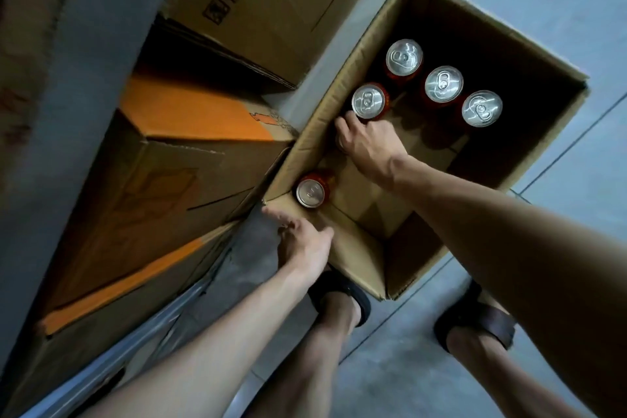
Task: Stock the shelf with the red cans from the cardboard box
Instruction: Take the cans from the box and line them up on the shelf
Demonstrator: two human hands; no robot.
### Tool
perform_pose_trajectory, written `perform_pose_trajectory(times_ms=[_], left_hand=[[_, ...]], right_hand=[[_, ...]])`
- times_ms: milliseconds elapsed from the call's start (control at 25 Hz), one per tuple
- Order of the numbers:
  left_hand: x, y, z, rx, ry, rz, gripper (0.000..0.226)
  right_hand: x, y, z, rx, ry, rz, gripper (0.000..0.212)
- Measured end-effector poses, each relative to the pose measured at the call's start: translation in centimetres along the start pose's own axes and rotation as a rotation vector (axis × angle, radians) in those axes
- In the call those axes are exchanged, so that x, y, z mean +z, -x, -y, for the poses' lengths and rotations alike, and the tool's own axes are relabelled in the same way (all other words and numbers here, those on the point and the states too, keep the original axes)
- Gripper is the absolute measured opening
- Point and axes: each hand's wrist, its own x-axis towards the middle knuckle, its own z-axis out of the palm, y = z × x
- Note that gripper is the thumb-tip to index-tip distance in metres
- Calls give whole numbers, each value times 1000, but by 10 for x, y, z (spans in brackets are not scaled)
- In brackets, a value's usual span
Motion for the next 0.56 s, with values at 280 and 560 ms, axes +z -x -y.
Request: perform_pose_trajectory(times_ms=[280,560], left_hand=[[-23,27,1,77,-29,-57,105],[-93,172,-38,596,37,90,107]], right_hand=[[-40,80,-13,94,-364,9,63],[-187,205,-32,655,-1393,1,44]])
